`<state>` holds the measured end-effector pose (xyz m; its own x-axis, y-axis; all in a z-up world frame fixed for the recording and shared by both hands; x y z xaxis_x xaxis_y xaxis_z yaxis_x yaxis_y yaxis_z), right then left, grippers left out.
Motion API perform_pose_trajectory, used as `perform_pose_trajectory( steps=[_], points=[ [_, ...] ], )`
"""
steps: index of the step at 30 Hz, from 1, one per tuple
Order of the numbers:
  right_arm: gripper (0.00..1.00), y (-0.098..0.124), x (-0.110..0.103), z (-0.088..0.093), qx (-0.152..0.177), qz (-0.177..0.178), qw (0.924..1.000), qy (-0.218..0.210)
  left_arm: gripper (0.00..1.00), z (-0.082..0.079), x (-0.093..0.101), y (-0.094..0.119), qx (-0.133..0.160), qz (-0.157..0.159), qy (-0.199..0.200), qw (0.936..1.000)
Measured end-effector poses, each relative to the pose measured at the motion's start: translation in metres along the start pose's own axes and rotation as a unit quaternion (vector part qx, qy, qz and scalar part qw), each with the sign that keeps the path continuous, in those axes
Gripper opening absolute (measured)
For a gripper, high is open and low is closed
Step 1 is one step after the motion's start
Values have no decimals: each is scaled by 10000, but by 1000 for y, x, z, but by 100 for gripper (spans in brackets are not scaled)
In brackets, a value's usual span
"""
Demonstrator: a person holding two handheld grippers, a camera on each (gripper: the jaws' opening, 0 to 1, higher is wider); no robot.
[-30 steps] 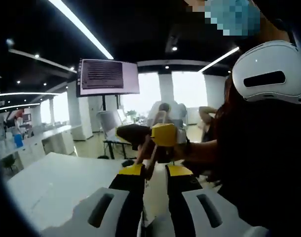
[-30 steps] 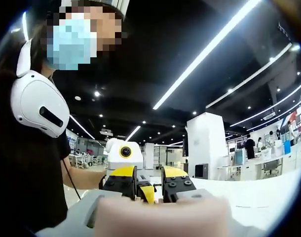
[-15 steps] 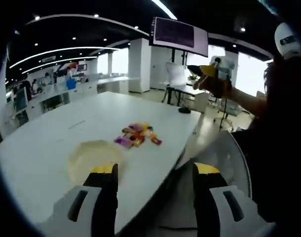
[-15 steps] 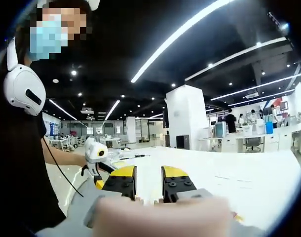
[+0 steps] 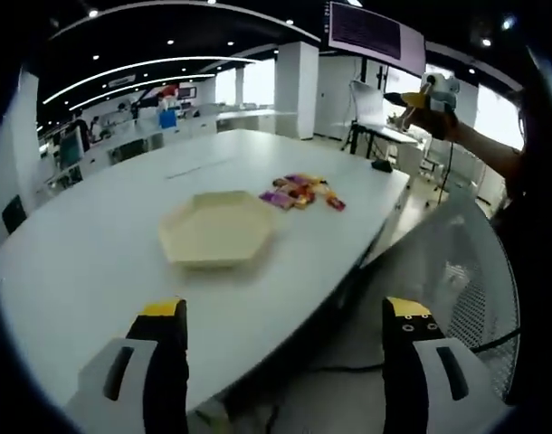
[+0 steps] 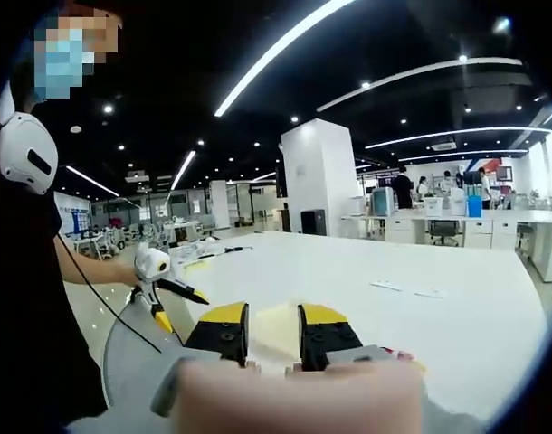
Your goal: Place the target food into the container with the food tongs after gripping and lifting it, then release it inside without dropping or visibly crushing the food.
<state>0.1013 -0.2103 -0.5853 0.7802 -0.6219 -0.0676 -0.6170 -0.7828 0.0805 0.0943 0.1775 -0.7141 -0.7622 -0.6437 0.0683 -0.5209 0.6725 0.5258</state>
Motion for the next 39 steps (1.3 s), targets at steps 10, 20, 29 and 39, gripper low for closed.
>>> perform_pose_trajectory(
  steps=[10,20,29,39],
  points=[
    [21,2,12,10,-364,185,9992,-27,93,14,-3,-13,-193,-104,10,9998],
    [22,-19,30,29,-773,229,9966,-161,99,20,-1,-22,-131,34,185,9997],
    [23,-34,61,61,-1242,724,9881,-553,100,25,-5,-24,-342,-211,93,9991],
    [23,-48,74,84,-1433,1010,9815,-772,100,18,-6,-16,-211,-463,67,9987]
  ],
)
Point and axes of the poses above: the point that each gripper's makers call its tool centre point, and the gripper's own axes: y roughly backward along the fingers, x roughly to its right, z roughly out of its underside, the point moved 8 cm from there along y, roughly backward along the fingers, and after that the axes turned 1 degree about -y, right-handed, at the moved point
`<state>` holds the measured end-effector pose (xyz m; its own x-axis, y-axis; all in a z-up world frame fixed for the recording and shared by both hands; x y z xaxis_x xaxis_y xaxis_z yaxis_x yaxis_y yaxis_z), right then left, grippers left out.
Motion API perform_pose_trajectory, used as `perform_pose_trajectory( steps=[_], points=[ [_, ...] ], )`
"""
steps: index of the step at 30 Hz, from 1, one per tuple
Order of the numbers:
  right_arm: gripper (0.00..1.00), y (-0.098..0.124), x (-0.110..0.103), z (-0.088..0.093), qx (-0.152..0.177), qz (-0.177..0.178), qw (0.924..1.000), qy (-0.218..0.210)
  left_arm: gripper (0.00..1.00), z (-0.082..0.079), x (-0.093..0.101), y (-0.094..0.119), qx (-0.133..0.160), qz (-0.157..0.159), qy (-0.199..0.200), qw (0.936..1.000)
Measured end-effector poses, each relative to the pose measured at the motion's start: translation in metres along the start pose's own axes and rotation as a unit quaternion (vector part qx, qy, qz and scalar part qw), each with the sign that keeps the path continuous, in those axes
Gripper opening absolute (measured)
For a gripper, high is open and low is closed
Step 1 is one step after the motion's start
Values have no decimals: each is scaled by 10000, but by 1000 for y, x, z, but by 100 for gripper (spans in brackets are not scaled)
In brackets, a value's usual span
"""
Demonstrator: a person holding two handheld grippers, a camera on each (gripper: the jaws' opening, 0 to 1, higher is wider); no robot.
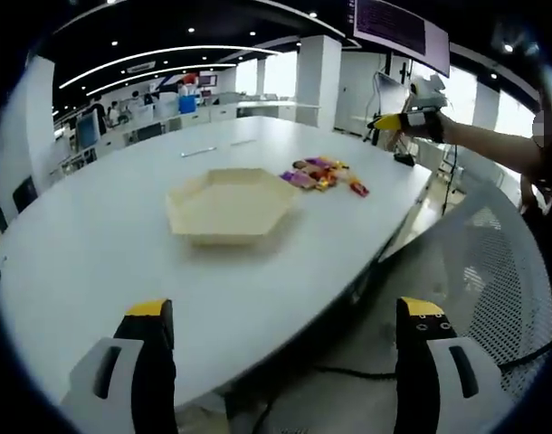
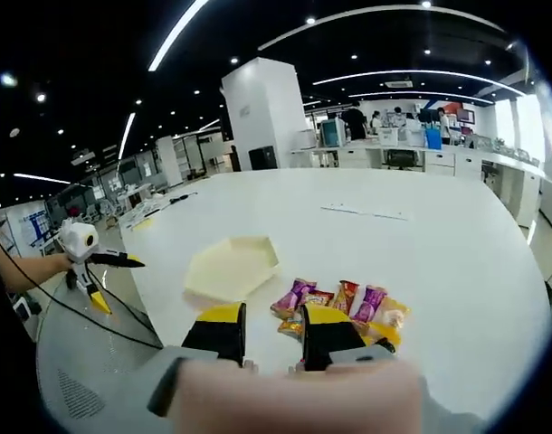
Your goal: Place the target food into the container with the food tongs after gripping and lifting it, then release it inside without dropping or visibly crushing the food.
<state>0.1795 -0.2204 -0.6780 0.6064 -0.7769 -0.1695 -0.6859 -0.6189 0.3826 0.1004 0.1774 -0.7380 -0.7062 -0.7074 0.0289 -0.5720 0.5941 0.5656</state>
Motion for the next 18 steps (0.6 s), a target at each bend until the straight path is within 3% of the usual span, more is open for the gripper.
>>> perform_pose_trajectory(
  steps=[5,7,10,13,18],
  points=[
    [23,-6,2,3,-128,31,9998,-143,100,-7,3,6,333,-222,-184,9990],
    [23,-11,3,5,-187,76,9997,-120,99,-3,1,3,175,-354,-291,9988],
    [23,-21,8,10,-262,206,9991,-243,97,-6,1,2,291,-320,-325,9985],
    [23,-31,11,17,-356,421,9981,-274,98,-4,-3,3,364,-304,-103,9988],
    [23,-49,18,35,-644,770,9937,-506,98,-3,-2,2,319,-332,-149,9988]
  ],
)
Point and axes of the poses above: the point that each gripper's makers call its tool centre point, and the gripper's own axes: y roughly backward along the fingers, x roughly to its right, z roughly out of its underside, the point moved 8 cm from there along y, roughly backward along the fingers, and after that the axes turned 1 degree about -y, right-handed, at the moved point
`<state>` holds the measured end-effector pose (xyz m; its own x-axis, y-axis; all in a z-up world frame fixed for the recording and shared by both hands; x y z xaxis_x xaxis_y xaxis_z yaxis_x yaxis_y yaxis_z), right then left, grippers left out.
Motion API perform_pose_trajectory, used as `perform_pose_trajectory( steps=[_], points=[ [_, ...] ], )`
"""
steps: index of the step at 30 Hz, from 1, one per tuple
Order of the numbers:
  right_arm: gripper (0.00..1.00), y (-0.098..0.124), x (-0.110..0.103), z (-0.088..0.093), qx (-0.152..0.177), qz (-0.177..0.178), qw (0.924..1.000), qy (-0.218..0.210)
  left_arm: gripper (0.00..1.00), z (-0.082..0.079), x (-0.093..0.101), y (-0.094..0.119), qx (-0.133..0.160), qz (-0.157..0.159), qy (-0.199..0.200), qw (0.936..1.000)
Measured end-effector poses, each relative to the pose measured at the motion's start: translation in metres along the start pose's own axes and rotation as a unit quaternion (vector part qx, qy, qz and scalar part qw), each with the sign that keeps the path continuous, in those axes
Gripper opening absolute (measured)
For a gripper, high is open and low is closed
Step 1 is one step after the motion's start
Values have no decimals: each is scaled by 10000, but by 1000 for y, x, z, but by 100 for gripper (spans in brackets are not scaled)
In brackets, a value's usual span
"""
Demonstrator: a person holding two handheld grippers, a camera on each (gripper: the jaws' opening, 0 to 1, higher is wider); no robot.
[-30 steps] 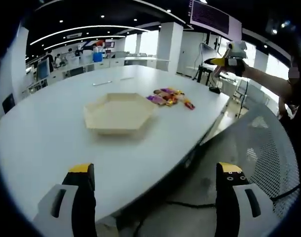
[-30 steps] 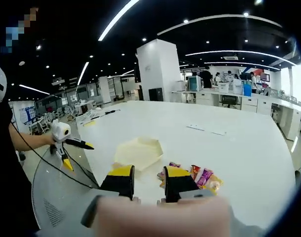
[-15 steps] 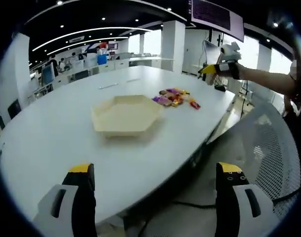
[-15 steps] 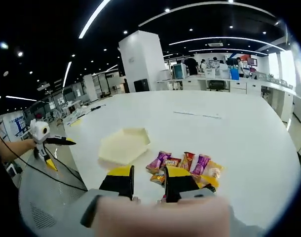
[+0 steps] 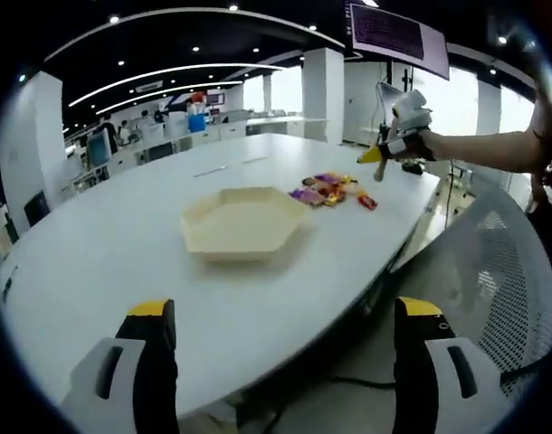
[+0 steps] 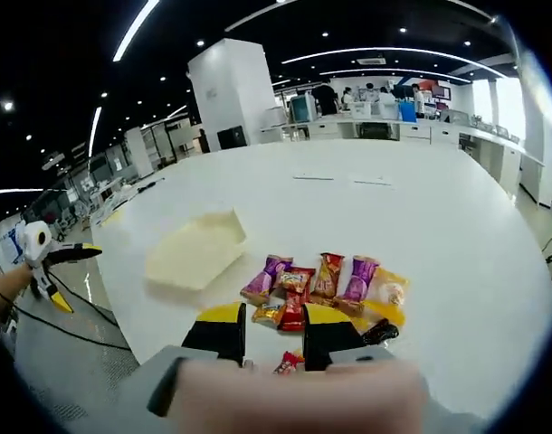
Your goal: Place the target food into the container with the food tongs after gripping and lifting it, then release it inside without dropping or visibly crushing the food.
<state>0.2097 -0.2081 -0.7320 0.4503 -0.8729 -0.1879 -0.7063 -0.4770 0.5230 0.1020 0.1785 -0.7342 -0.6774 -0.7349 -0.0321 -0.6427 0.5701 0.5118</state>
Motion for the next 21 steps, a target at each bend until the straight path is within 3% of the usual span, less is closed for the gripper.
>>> perform_pose_trajectory(
  steps=[9,12,14,21],
  points=[
    [24,-21,3,18,-270,563,9974,-347,99,0,-2,1,48,-116,-36,9999],
    [24,-26,3,21,-391,792,9959,-204,98,1,-3,0,-3,-143,-47,9999],
    [24,-28,2,22,-423,918,9948,-117,98,5,-3,-1,-184,-147,-77,9997],
    [23,-39,-3,19,-455,963,9942,-132,96,2,-2,1,-108,-140,-101,9998]
  ],
)
Point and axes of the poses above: the point that each gripper's makers call its tool centre point, and the gripper's own axes: y roughly backward along the fingers, x roughly to its right, z roughly out of its underside, the point moved 8 cm from there along y, roughly backward along the fingers, and after that the axes turned 1 degree about -y, right-handed, at the moved point
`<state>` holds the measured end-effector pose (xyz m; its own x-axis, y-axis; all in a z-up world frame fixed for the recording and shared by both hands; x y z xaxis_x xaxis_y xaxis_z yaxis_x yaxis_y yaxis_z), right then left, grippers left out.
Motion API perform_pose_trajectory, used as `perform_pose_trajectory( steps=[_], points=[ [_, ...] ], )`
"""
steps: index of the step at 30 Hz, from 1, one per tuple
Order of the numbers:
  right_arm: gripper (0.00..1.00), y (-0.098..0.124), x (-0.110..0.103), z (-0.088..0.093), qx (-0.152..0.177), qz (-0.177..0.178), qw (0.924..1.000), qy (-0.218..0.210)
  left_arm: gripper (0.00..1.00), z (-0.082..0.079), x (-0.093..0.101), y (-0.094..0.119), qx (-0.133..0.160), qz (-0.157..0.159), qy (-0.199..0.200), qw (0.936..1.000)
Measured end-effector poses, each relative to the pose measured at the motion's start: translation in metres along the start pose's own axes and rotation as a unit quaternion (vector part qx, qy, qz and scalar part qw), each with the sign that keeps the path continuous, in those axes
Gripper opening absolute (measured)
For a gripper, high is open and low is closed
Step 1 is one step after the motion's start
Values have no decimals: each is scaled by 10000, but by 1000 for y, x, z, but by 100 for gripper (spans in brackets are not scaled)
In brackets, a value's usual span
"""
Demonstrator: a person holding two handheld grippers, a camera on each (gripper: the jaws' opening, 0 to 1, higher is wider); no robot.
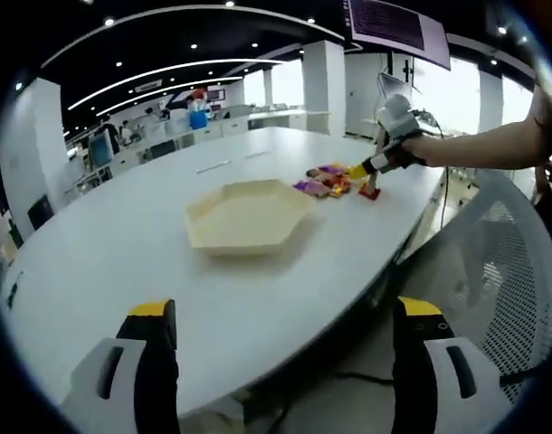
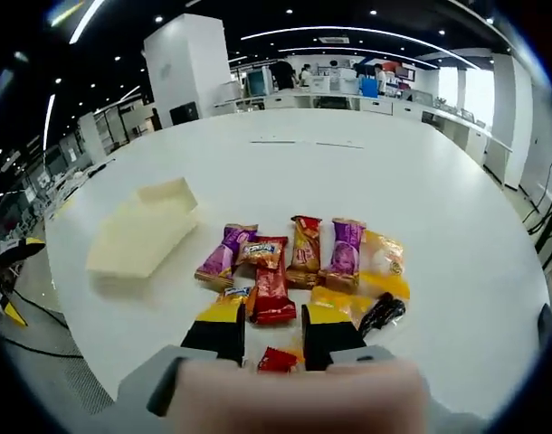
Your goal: Place the target food into the container with the food tongs after gripping and lifting it, then release it inside without dropping or visibly crushing the food.
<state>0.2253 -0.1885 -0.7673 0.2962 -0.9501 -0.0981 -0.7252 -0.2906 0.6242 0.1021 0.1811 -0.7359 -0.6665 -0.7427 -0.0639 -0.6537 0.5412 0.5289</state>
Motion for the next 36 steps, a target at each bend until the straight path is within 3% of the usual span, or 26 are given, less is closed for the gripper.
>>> perform_pose_trajectory(
  steps=[10,14,20,36],
  points=[
    [17,-3,-5,-5,-132,-12,9999,95,97,0,0,0,33,23,52,10000],
    [17,-2,-5,-7,-225,-108,9993,291,98,3,3,-3,-113,92,-84,9999],
    [17,8,-6,-18,-248,-181,9993,202,98,2,1,-2,-72,54,-34,10000],
    [17,24,-33,-97,147,-318,9978,568,98,2,1,-1,-53,-8,-68,10000]
  ],
)
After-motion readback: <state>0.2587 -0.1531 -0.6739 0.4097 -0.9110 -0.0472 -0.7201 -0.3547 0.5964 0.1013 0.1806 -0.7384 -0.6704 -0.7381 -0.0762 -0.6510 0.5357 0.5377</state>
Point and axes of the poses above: the point that each gripper's makers call its tool centre point, and the gripper's own axes: y roughly backward along the fingers, x roughly to its right, z roughly out of its underside, the point moved 8 cm from there along y, roughly backward along the fingers, and after that the axes turned 1 degree about -y, right-handed, at the moved point
